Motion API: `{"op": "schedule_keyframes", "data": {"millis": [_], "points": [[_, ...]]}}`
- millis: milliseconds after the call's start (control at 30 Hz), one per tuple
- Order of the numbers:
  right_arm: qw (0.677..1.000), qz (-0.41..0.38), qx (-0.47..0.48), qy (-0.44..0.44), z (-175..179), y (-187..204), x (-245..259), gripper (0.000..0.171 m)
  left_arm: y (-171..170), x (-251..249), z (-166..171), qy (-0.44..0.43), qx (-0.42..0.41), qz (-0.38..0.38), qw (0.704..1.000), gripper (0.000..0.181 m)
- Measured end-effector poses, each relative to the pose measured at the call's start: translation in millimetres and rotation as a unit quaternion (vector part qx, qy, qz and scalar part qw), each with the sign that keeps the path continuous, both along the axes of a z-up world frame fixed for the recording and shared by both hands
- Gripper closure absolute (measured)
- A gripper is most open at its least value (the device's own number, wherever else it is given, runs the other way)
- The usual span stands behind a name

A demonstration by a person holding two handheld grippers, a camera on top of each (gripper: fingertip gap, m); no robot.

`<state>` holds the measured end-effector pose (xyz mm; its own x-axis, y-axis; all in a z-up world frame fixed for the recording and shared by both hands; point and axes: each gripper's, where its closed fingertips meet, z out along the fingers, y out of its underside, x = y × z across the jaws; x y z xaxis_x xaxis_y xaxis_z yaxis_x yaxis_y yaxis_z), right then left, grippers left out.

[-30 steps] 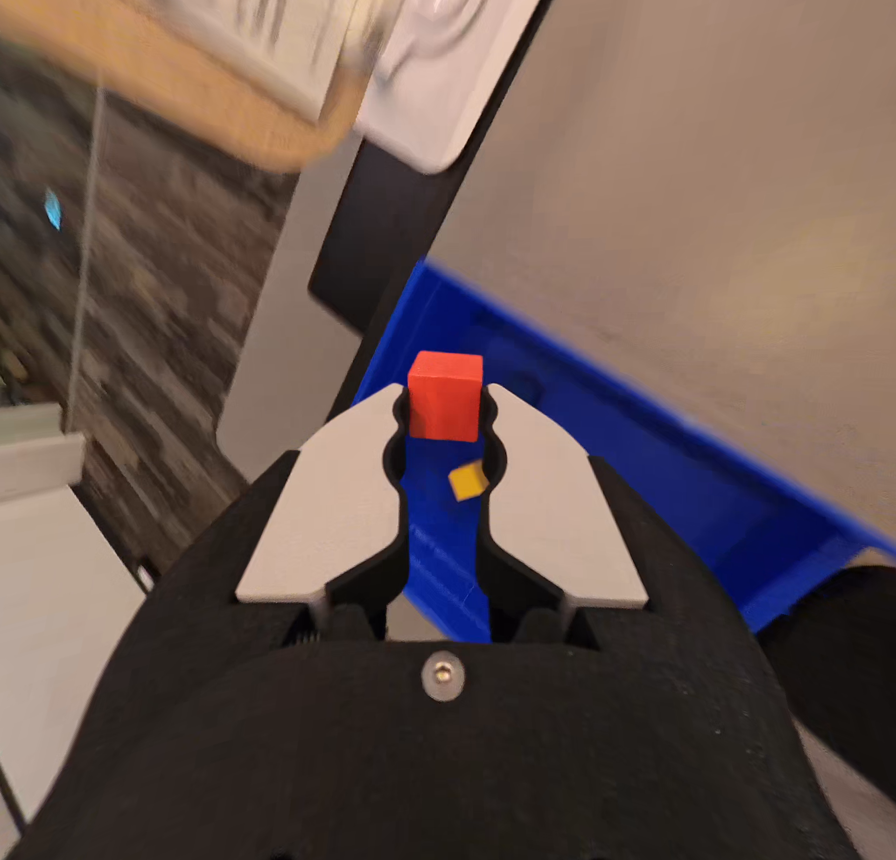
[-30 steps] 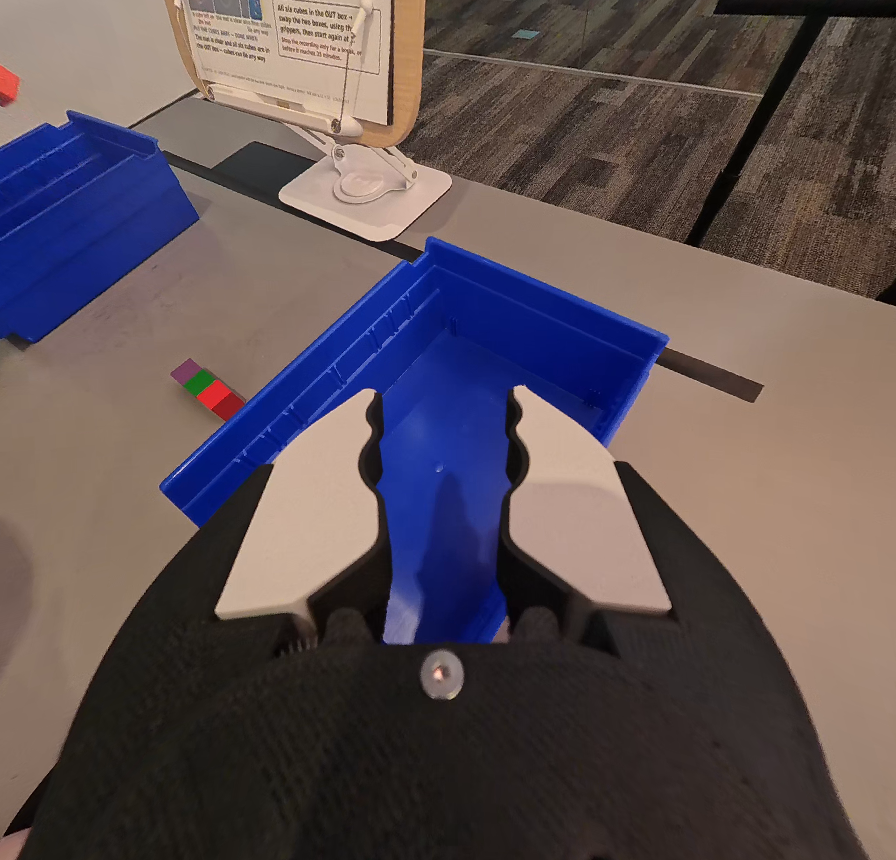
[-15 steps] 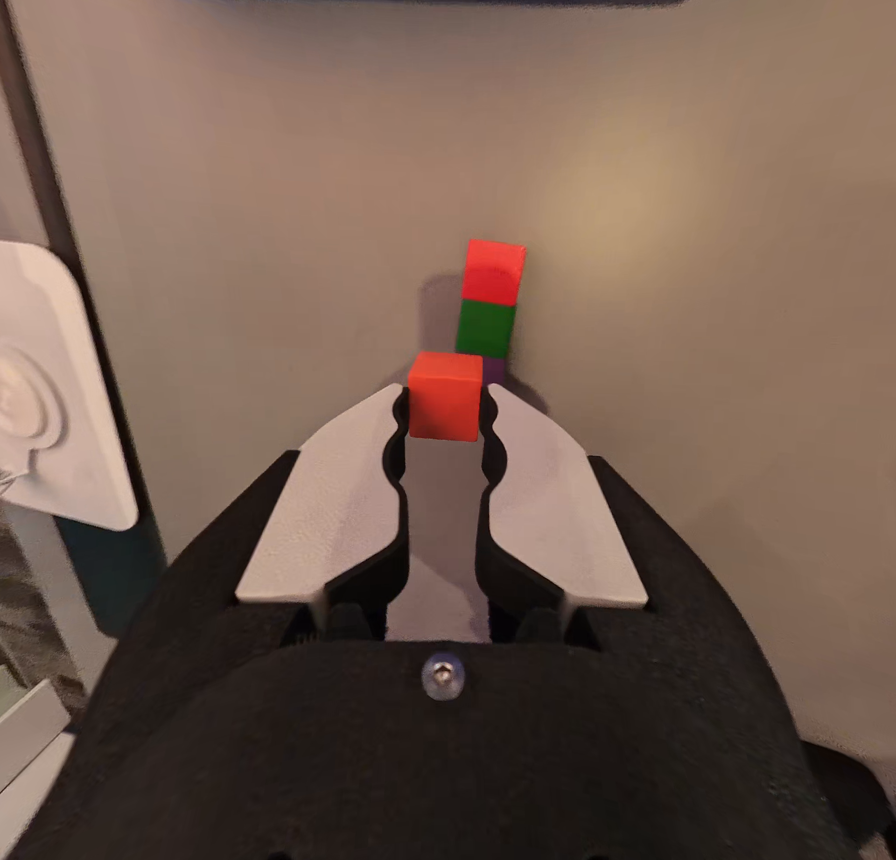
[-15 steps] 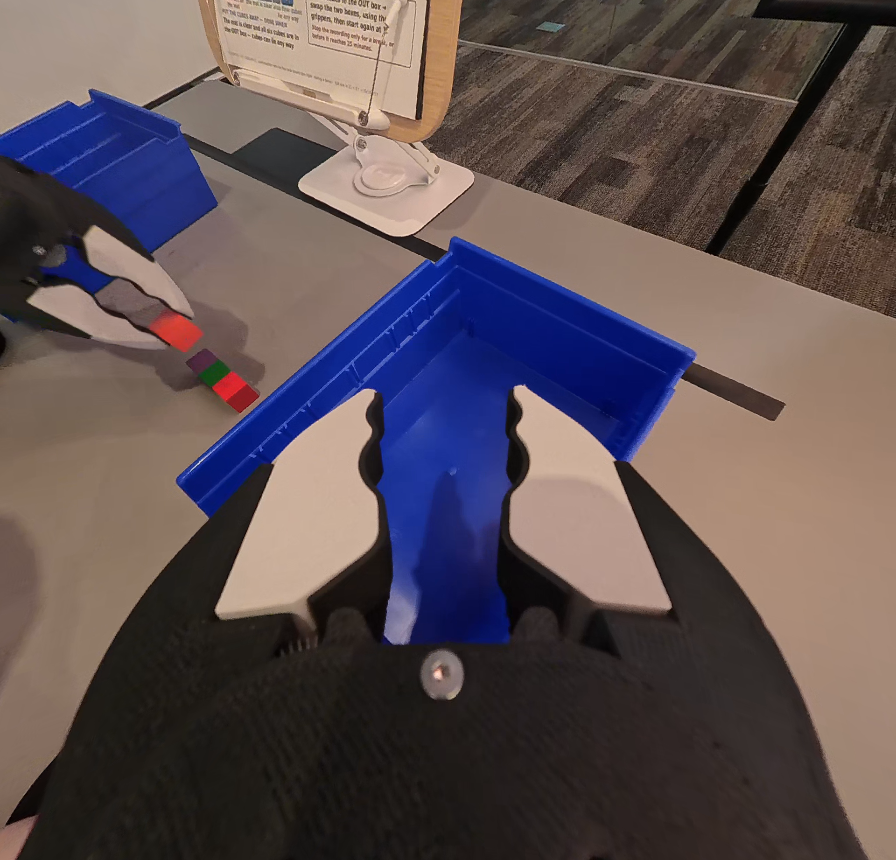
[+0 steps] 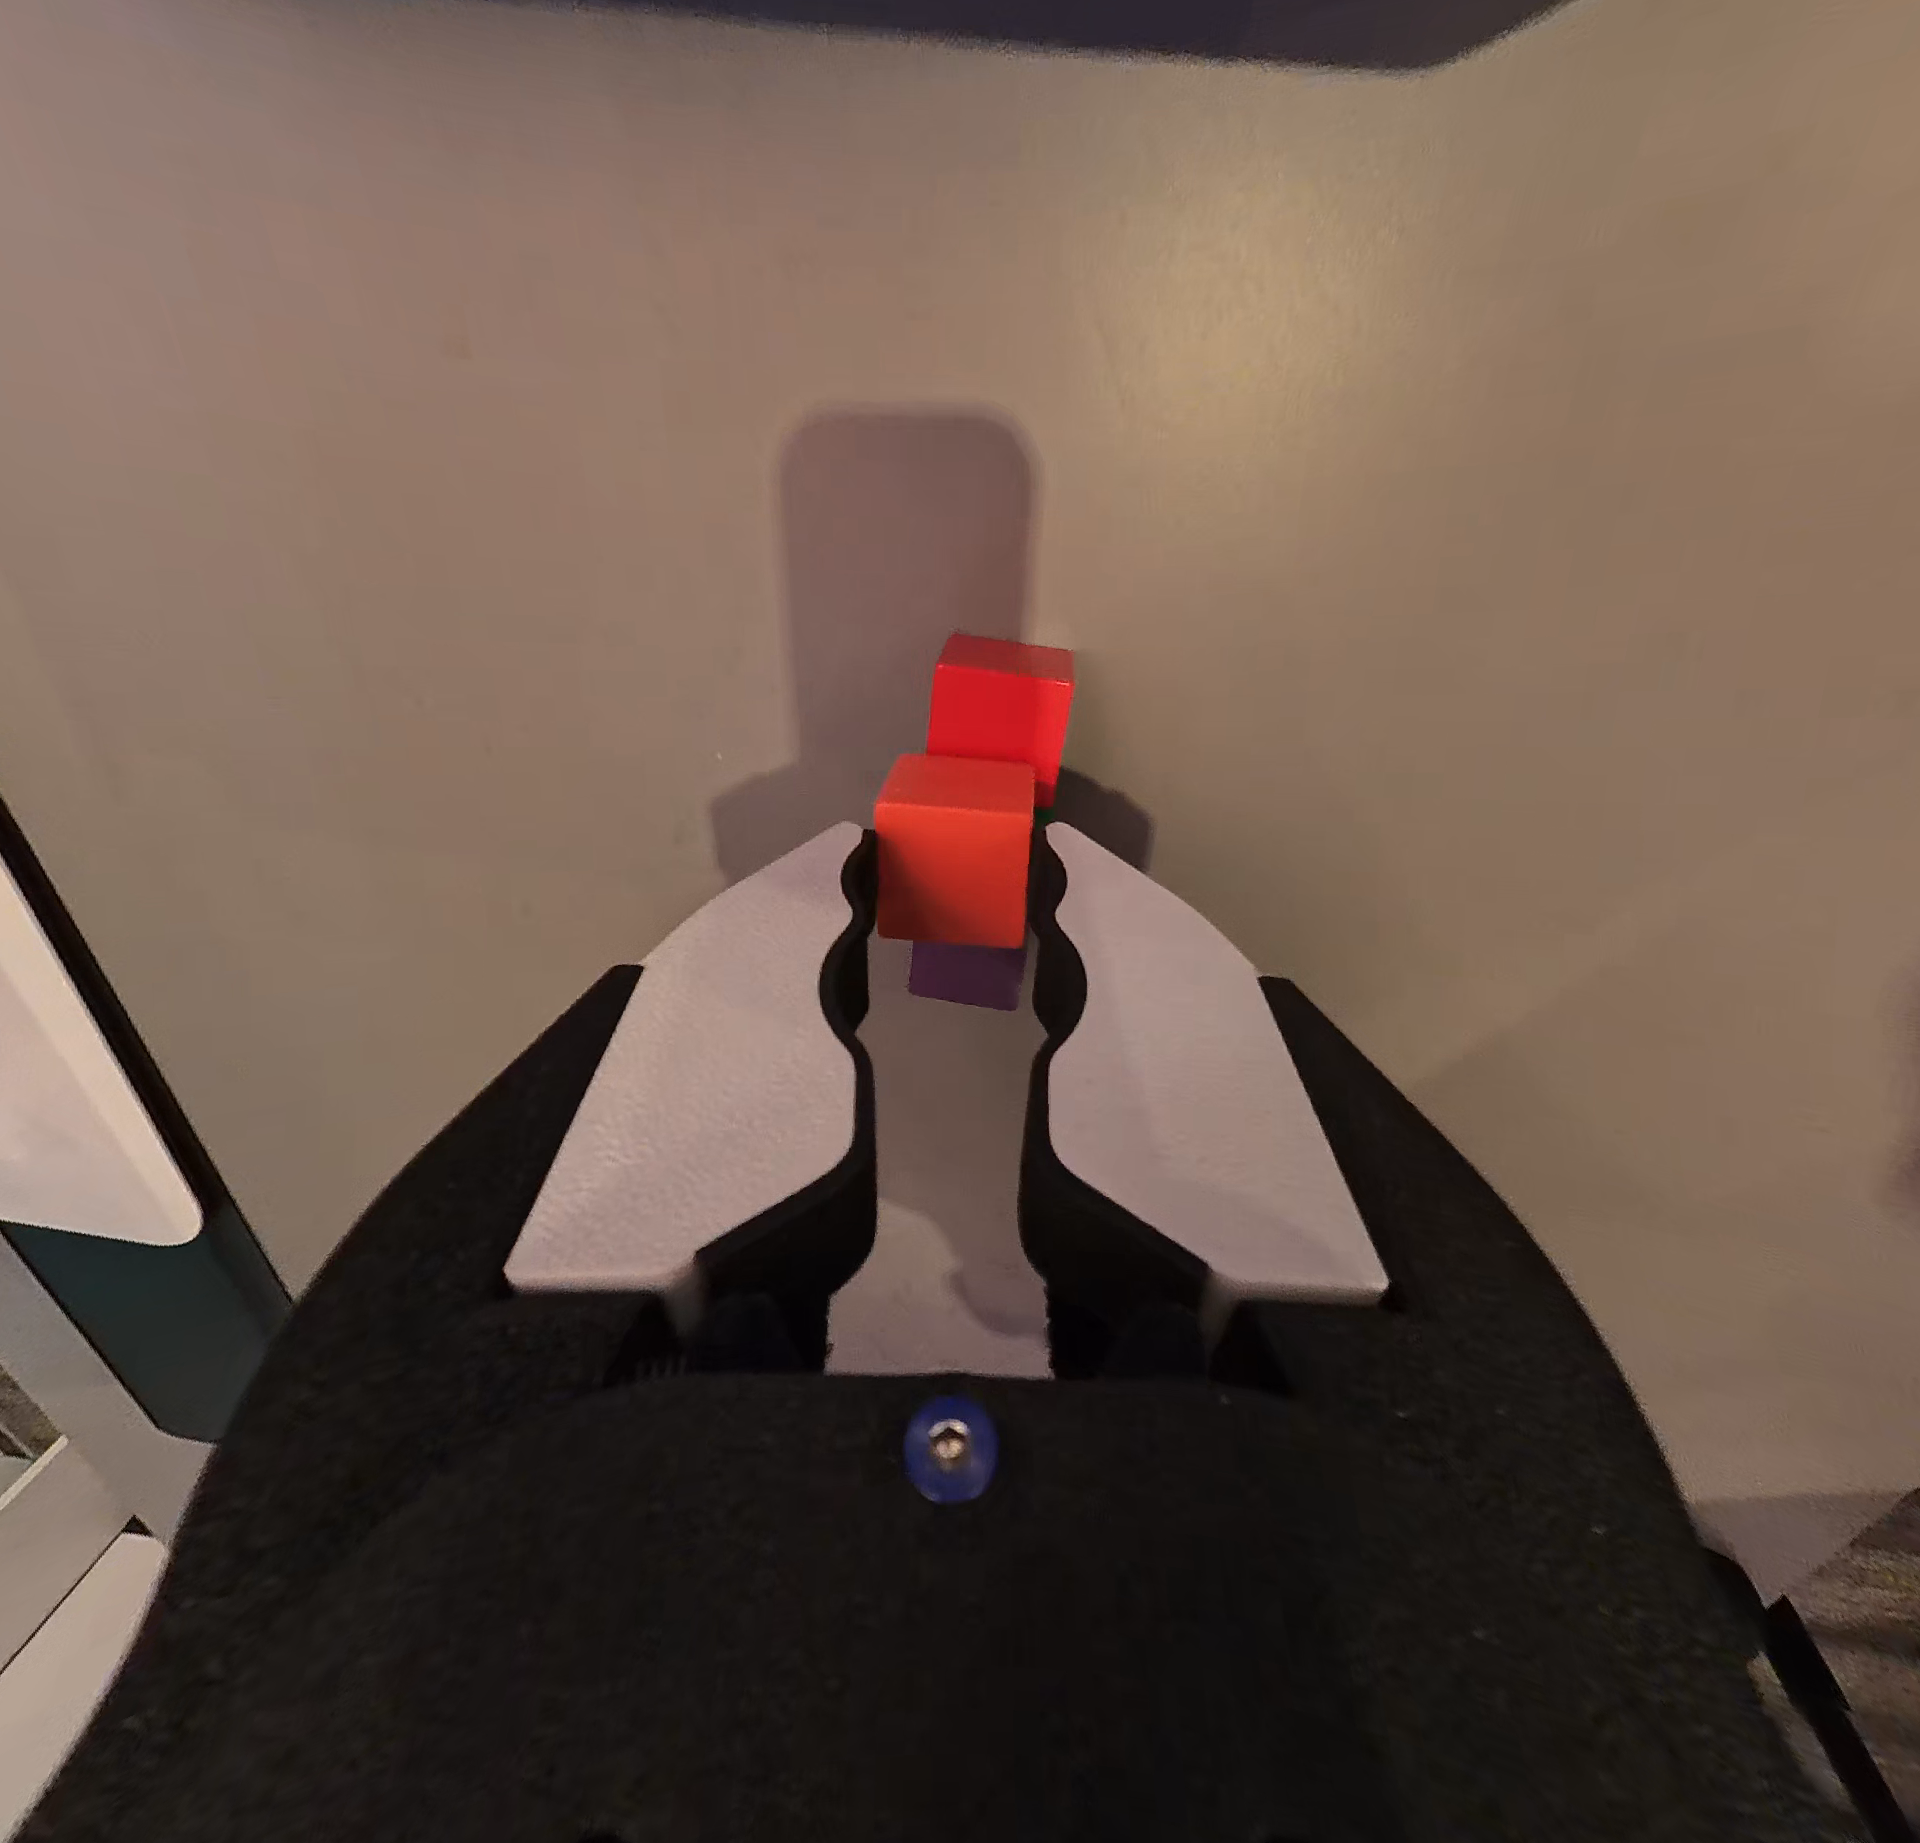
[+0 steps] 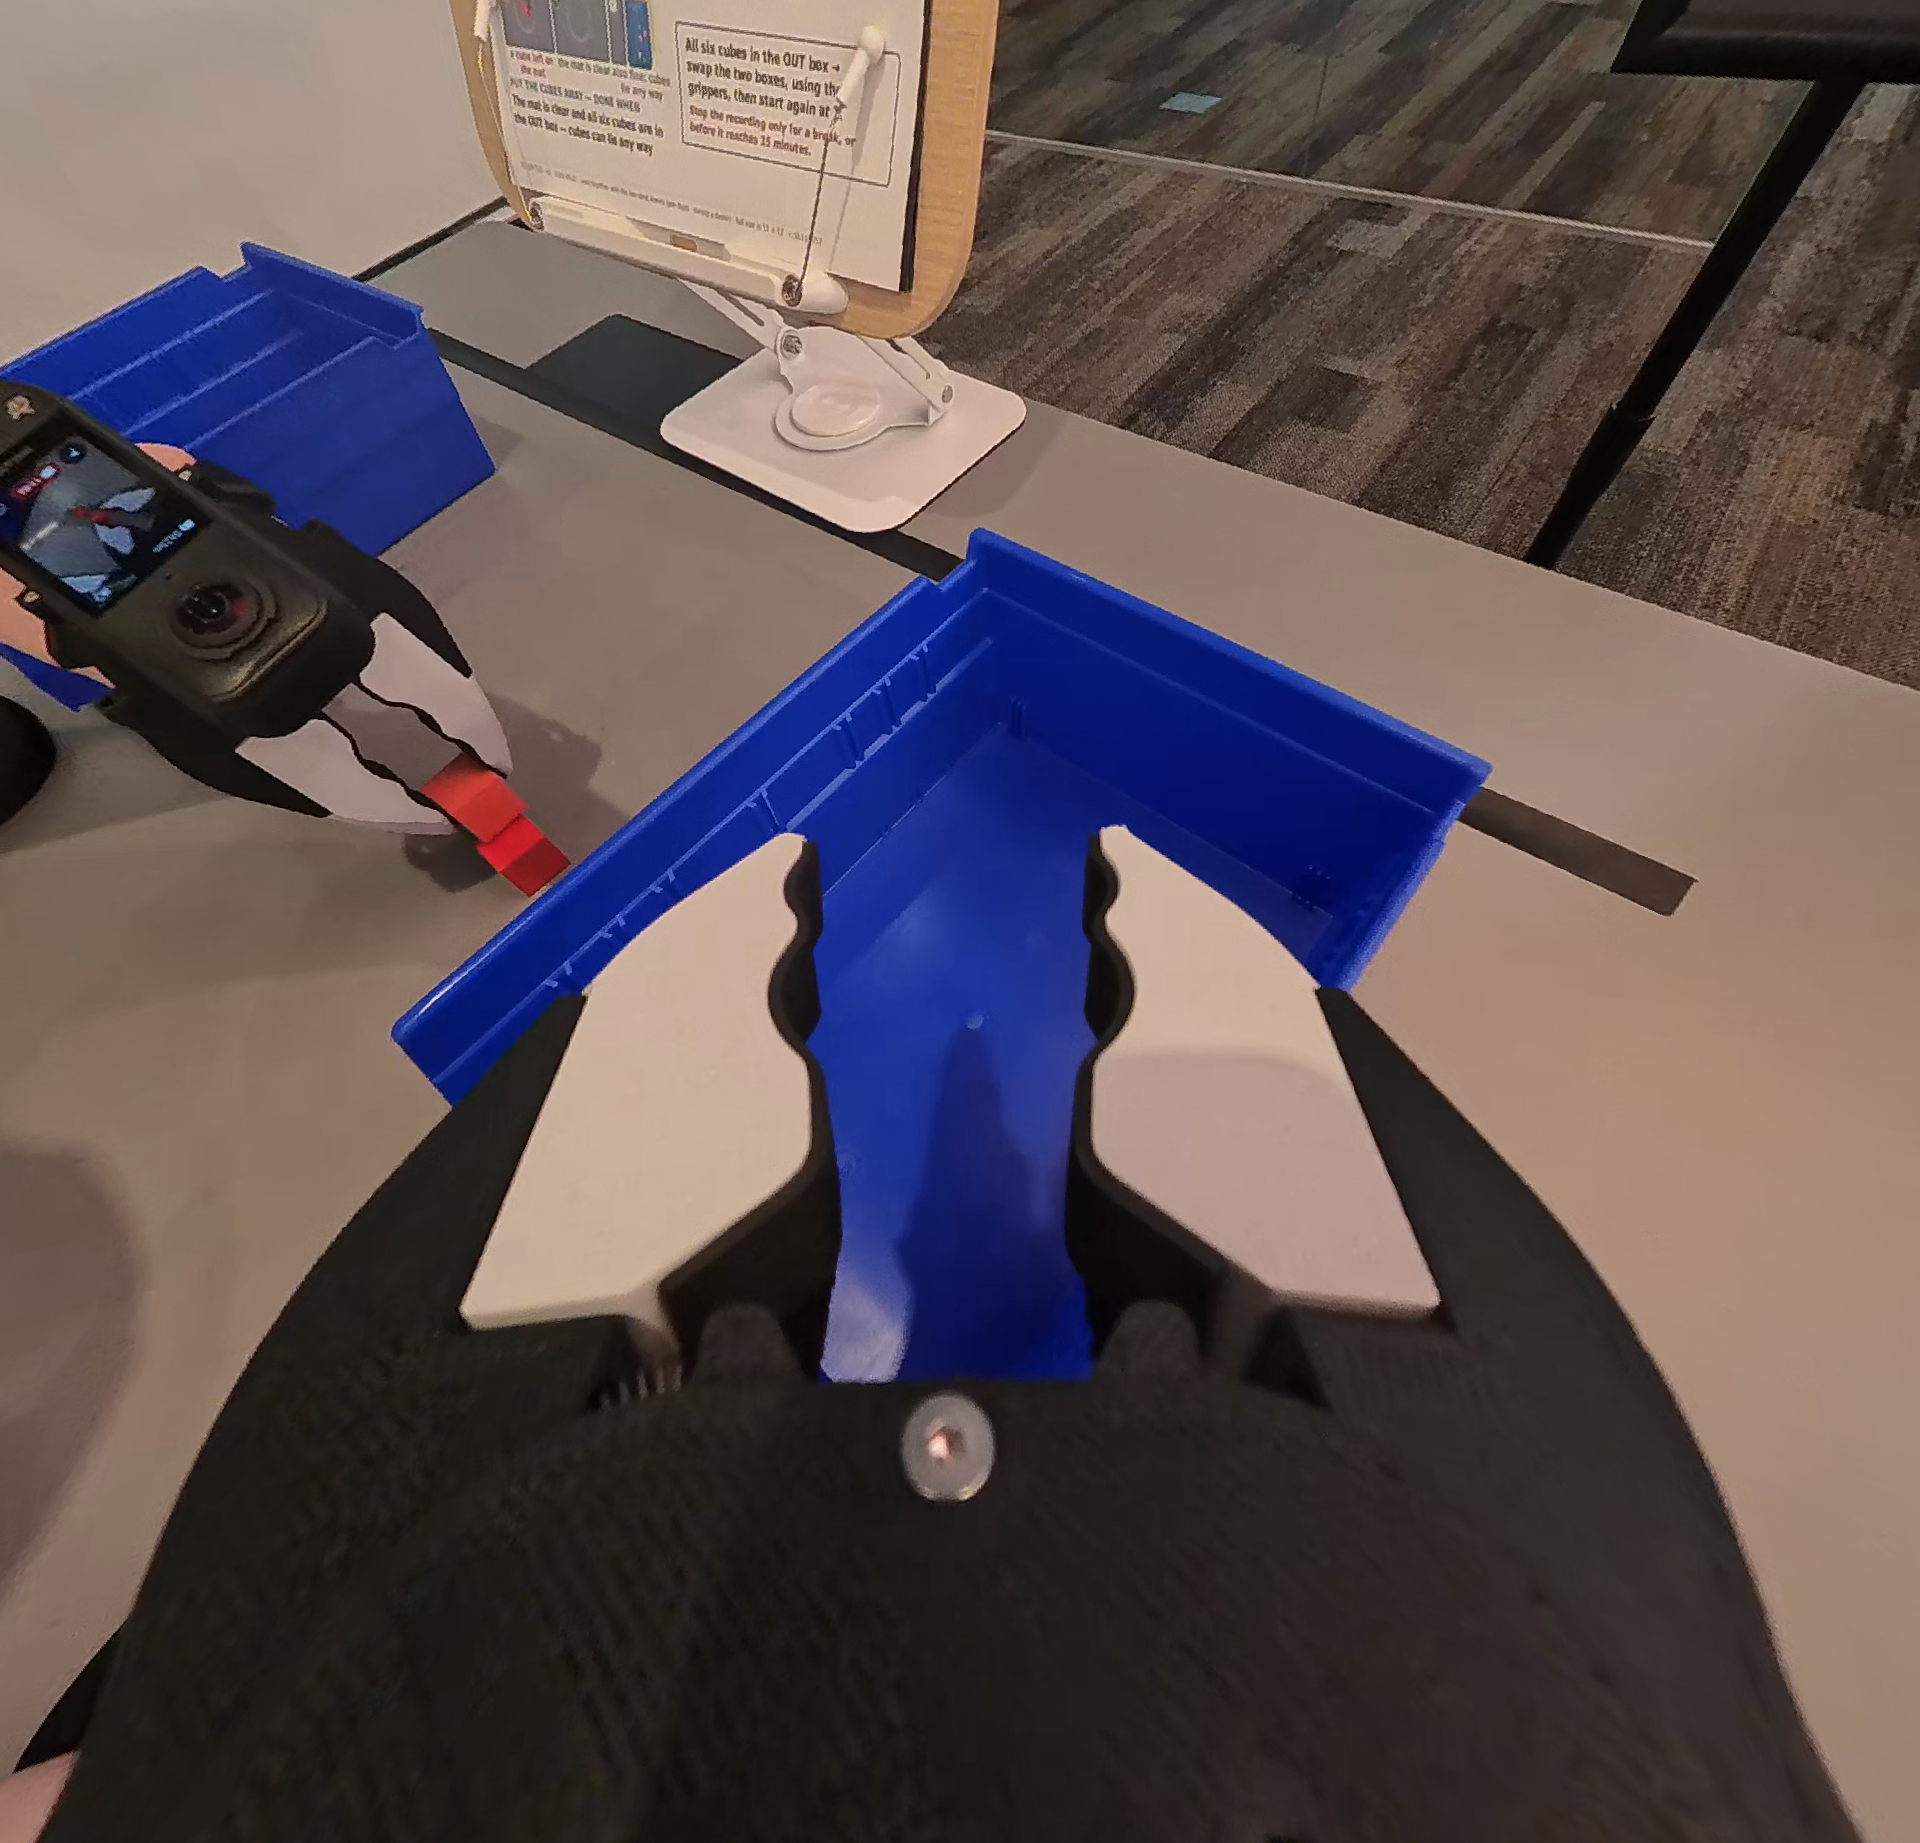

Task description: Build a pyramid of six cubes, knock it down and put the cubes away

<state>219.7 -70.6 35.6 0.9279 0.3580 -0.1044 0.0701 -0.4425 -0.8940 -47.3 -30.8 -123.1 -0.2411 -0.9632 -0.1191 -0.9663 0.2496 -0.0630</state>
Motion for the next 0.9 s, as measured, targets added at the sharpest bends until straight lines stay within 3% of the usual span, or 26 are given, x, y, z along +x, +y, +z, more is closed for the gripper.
{"op": "schedule_keyframes", "data": {"millis": [900], "points": [[1.000, -0.004, 0.000, 0.009, -2.1, -2.1, 5.5, 0.121, -3.6, -2.4, -4.1, 0.008, -0.005, -0.010, 1.000, 0.154]]}}
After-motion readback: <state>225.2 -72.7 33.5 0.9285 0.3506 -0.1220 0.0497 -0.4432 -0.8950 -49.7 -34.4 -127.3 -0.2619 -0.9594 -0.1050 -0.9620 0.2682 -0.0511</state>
